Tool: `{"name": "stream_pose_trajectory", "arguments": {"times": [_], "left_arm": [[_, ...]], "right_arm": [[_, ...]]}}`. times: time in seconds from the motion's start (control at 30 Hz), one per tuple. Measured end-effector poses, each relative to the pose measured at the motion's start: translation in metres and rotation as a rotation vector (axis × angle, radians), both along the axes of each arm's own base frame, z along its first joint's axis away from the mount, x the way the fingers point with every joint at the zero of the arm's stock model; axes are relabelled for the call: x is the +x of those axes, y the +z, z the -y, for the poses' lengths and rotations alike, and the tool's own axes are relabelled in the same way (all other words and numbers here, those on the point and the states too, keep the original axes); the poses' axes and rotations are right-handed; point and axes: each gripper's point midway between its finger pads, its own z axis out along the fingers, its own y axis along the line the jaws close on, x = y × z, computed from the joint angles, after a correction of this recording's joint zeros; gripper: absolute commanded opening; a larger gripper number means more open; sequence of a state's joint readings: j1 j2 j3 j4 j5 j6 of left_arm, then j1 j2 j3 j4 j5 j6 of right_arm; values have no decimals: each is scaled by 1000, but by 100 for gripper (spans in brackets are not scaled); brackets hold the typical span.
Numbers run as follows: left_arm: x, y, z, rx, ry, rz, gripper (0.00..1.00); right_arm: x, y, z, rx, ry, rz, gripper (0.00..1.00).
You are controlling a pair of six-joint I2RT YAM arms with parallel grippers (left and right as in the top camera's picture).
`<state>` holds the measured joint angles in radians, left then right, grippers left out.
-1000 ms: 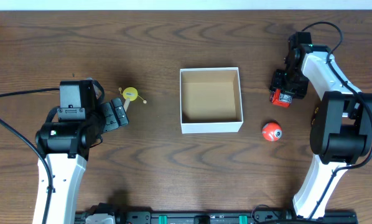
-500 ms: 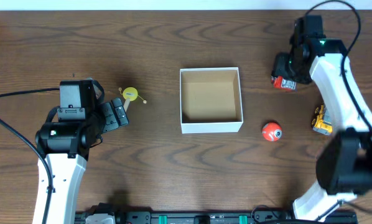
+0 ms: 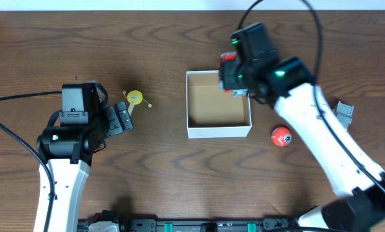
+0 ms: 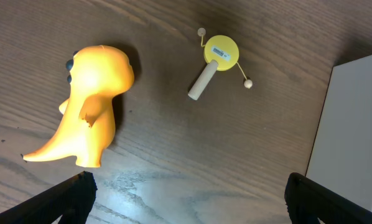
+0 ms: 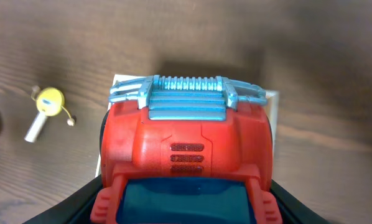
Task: Pack container
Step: 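Carry the red truck into the white box and lower it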
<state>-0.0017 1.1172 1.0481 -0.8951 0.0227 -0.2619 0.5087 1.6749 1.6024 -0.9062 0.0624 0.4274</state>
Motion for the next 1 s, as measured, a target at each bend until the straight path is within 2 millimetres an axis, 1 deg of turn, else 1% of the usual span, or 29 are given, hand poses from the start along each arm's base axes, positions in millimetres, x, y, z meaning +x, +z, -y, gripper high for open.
{"name": "stream_pose_trajectory", "arguments": {"times": [0.03,0.1,0.17,0.2,0.3,0.4,0.47,0.5,0.57,0.6,0.83,0.93,1.0], "left_arm": [[0,0,0,0,0,0,98],[0,0,0,0,0,0,98],[0,0,0,0,0,0,98],[0,0,0,0,0,0,98],[0,0,0,0,0,0,98],[0,0,0,0,0,-1,98],[0,0,0,0,0,0,98],[0,0,0,0,0,0,98],[0,0,0,0,0,-1,98],[0,0,0,0,0,0,98],[0,0,0,0,0,0,98],[0,0,0,0,0,-1,98],[0,0,0,0,0,-1,98]], "right_arm": [[0,-10,-5,-7,-6,-23,1],[1,-36,-13,-25,-23,-82,1],[2,-60,-16,-47,-44,-134,1],[4,-76,-16,-61,-58,-168,1],[6,-109,-13,-92,-91,-237,1],[9,-129,-6,-107,-127,-281,6],[12,-136,2,-112,-151,-297,9],[13,-139,5,-114,-162,-303,15],[16,-141,12,-113,-184,-308,30],[17,-141,14,-113,-190,-308,33],[16,-141,17,-117,-195,-317,44],[16,-142,17,-118,-195,-319,45],[15,-142,17,-120,-195,-321,50]]}}
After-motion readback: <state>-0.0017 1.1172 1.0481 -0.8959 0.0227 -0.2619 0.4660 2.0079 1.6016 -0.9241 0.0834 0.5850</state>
